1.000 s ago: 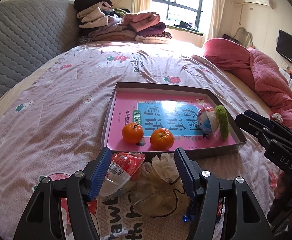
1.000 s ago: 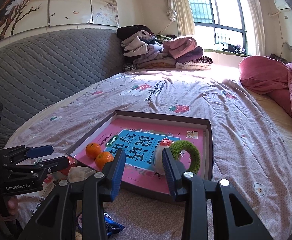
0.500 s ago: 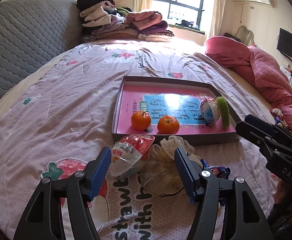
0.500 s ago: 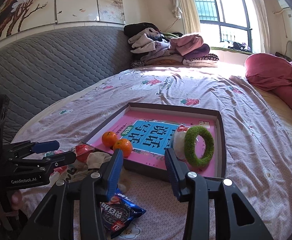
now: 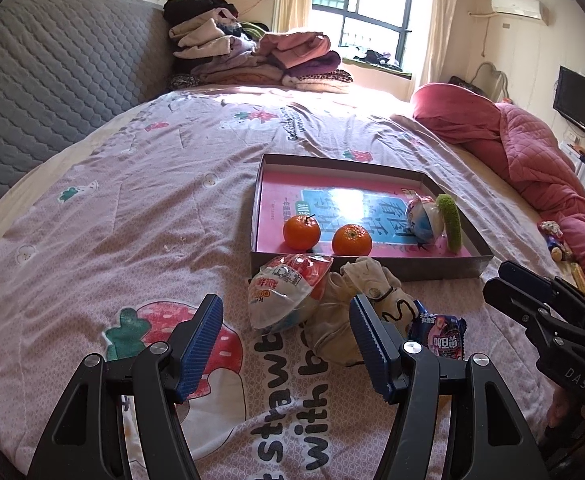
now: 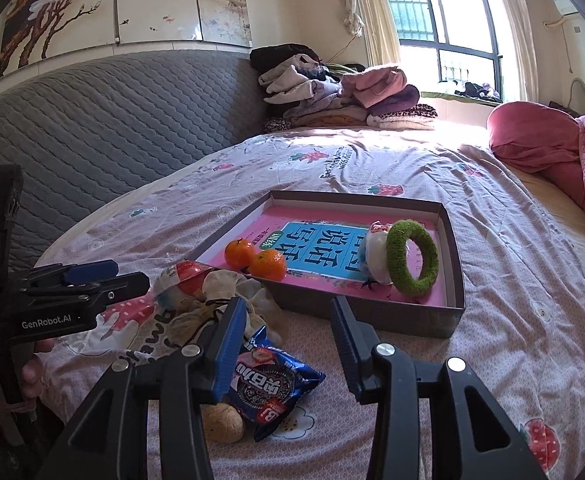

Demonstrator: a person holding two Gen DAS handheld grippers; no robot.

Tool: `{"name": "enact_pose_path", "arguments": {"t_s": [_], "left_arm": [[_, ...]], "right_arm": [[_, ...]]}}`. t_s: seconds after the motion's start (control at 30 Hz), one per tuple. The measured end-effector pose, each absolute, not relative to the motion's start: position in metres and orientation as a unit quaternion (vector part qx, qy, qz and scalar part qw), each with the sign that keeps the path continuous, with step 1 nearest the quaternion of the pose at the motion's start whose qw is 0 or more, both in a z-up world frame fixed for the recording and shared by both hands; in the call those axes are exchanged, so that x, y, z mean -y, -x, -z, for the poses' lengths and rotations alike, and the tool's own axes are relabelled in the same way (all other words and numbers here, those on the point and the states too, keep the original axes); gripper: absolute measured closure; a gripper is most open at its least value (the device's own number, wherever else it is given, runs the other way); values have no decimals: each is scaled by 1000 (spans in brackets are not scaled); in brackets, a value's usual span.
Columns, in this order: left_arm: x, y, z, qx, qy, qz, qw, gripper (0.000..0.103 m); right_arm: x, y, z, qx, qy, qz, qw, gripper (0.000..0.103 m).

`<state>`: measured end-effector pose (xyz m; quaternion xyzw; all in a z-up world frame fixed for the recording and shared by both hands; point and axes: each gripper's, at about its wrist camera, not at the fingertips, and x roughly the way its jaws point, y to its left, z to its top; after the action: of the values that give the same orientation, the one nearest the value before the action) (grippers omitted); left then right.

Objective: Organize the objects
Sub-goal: 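Withdraw both grippers from the tray toward the remaining items on the quilt, then move left gripper to the white snack bag while right gripper approaches the brown round bun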

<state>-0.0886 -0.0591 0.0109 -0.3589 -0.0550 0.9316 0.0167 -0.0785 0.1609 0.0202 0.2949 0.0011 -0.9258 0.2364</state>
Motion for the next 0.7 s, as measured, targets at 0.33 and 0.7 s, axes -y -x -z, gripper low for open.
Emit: {"name": "enact_pose_path", "arguments": {"t_s": [0.33, 0.7], "left_arm": [[60, 83, -7, 58, 360, -931, 30, 36], [61, 79, 2, 55, 365, -928, 39, 36]], "right_arm": [[-164, 60, -13, 16, -304, 927, 219, 59], [-161, 38, -4, 20, -315, 926, 208, 59]]}}
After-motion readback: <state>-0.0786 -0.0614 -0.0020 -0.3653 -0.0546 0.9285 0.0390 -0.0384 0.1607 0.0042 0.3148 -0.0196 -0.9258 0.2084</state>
